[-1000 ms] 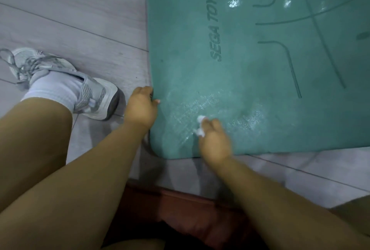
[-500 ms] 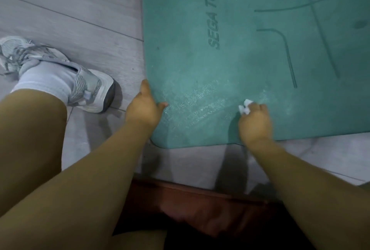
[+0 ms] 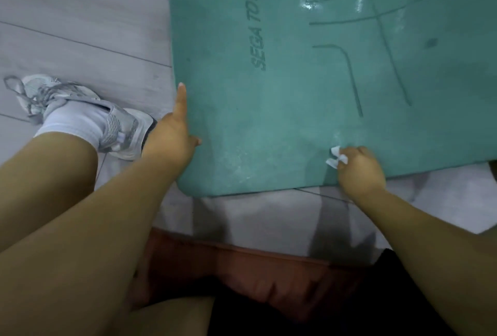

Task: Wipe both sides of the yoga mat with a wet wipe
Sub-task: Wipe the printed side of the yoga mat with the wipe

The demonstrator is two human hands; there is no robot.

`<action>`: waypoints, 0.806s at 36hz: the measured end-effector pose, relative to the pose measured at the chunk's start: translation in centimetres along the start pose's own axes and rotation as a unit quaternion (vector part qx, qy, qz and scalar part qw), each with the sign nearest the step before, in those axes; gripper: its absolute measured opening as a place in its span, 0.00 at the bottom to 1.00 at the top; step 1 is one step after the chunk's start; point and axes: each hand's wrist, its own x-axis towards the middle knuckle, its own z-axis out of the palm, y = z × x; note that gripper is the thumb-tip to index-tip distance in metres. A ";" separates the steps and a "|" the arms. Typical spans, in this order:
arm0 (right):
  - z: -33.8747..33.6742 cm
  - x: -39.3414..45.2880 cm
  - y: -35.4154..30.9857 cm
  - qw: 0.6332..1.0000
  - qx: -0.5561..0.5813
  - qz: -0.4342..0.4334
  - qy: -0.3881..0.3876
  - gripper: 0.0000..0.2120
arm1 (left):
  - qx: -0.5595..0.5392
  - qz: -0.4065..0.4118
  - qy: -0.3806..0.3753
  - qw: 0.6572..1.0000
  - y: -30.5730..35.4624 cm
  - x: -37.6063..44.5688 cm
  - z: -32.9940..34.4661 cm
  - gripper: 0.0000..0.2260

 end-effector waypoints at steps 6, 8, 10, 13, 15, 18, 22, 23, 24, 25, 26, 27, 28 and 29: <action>4.1 -5.4 -7.6 0.975 -0.029 -0.173 -0.136 0.16 | 0.128 0.010 -0.014 0.992 0.3 -1.3 -2.7 0.24; 5.2 -8.0 -9.8 0.941 -0.061 -0.283 -0.178 0.18 | 0.167 0.003 -0.025 0.986 0.4 -2.1 -2.7 0.23; 5.6 -9.7 -10.9 0.901 -0.082 -0.373 -0.207 0.17 | 0.204 -0.012 -0.040 0.978 -0.1 -2.8 -2.5 0.24; 5.3 -9.3 -9.7 0.900 -0.052 -0.402 -0.162 0.11 | 0.244 -0.034 -0.050 0.968 -1.2 -3.4 -2.4 0.24; 4.2 -7.5 -8.0 0.942 -0.018 -0.313 -0.116 0.12 | 0.264 -0.031 -0.048 0.963 -1.7 -3.6 -2.3 0.21; 2.2 -3.8 -4.0 0.983 -0.036 -0.155 -0.090 0.14 | 0.274 -0.033 -0.051 0.960 -1.6 -4.0 -1.8 0.16; 1.0 -1.4 -1.6 0.999 -0.048 -0.014 -0.019 0.14 | 0.282 -0.053 -0.052 0.956 -0.1 -4.4 -0.4 0.13; 1.3 -1.6 -2.0 0.999 -0.031 0.002 -0.021 0.14 | 0.287 -0.057 -0.051 0.955 0.2 -4.4 0.1 0.14; 1.9 -2.0 -2.7 1.000 -0.012 0.015 -0.019 0.15 | 0.292 -0.059 -0.047 0.953 0.4 -4.2 0.7 0.15; 2.5 -2.7 -3.8 0.999 0.007 0.025 -0.018 0.15 | 0.298 -0.061 -0.043 0.952 0.4 -4.1 1.3 0.15; 3.3 -3.5 -5.0 0.999 0.022 0.018 -0.016 0.16 | 0.303 -0.063 -0.038 0.950 0.4 -3.9 1.9 0.15; 4.1 -4.4 -6.2 0.999 0.024 -0.013 -0.018 0.17 | 0.308 -0.066 -0.032 0.949 0.2 -3.7 2.4 0.15; 5.3 -5.3 -7.3 0.996 0.007 -0.078 -0.032 0.18 | 0.311 -0.070 -0.024 0.947 0.0 -3.5 2.8 0.15; 6.0 -6.2 -8.4 0.985 -0.005 -0.161 -0.057 0.17 | 0.318 -0.072 -0.014 0.945 -0.2 -3.3 3.1 0.15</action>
